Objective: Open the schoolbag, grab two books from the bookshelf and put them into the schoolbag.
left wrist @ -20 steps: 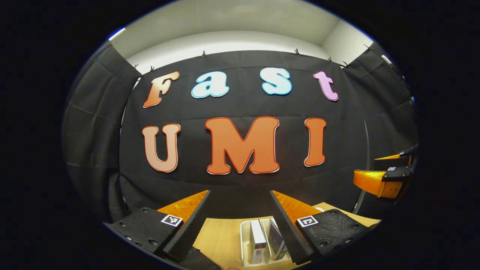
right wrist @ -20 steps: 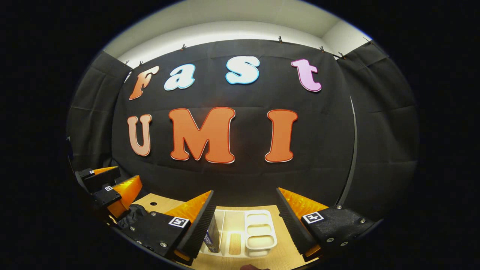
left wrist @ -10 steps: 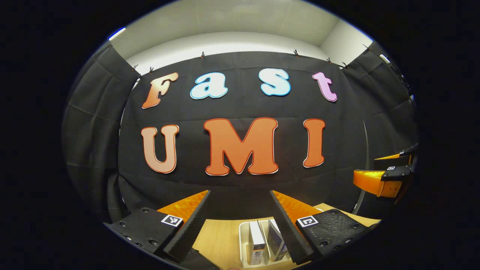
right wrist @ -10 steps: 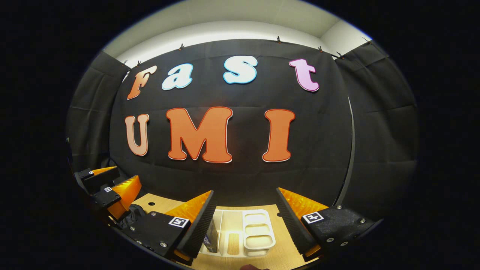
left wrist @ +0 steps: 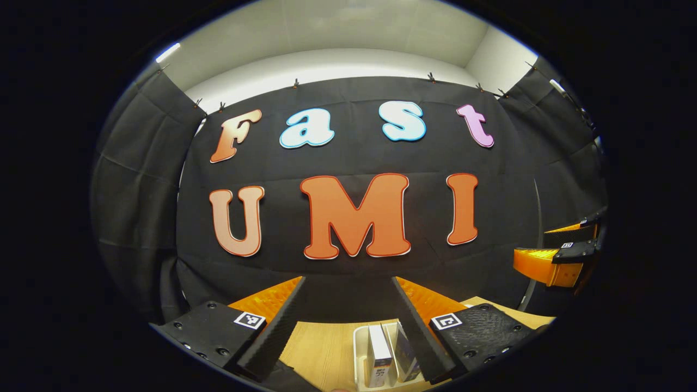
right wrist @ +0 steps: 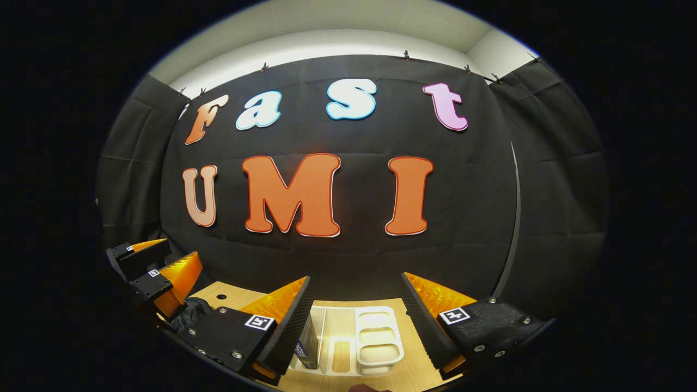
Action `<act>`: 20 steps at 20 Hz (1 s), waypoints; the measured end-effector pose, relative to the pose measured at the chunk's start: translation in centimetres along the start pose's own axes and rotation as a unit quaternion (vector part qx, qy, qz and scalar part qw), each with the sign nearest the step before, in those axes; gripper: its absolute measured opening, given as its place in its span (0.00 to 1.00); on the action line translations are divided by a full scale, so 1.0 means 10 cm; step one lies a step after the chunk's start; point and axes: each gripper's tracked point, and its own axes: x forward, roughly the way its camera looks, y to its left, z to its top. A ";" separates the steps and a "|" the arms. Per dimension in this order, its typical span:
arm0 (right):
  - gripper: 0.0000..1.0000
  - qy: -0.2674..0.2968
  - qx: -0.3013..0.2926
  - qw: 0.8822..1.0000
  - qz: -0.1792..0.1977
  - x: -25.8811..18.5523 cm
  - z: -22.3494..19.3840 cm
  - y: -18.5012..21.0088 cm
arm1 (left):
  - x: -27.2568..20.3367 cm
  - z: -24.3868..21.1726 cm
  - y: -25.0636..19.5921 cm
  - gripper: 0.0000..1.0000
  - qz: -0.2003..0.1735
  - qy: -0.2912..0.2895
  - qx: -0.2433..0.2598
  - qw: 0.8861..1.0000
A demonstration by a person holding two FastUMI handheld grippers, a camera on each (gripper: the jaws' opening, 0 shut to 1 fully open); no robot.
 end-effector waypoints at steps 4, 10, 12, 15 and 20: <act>0.94 0.002 0.001 1.000 0.011 0.06 -0.01 0.05 | 0.00 0.01 0.07 0.94 0.014 -0.002 0.006 1.000; 0.94 0.006 0.000 1.000 0.026 0.15 -0.08 0.12 | -0.01 -0.06 0.16 0.94 0.029 0.009 0.017 0.999; 0.94 0.008 0.002 1.000 0.030 0.19 -0.09 0.14 | -0.02 -0.09 0.21 0.94 0.035 0.017 0.024 0.999; 0.94 0.007 0.006 0.999 0.040 0.27 -0.12 0.21 | -0.08 -0.13 0.32 0.93 0.047 0.026 0.041 0.998; 0.94 0.012 0.013 0.998 0.064 0.41 -0.19 0.40 | -0.14 -0.38 0.57 0.93 0.071 0.074 0.072 0.992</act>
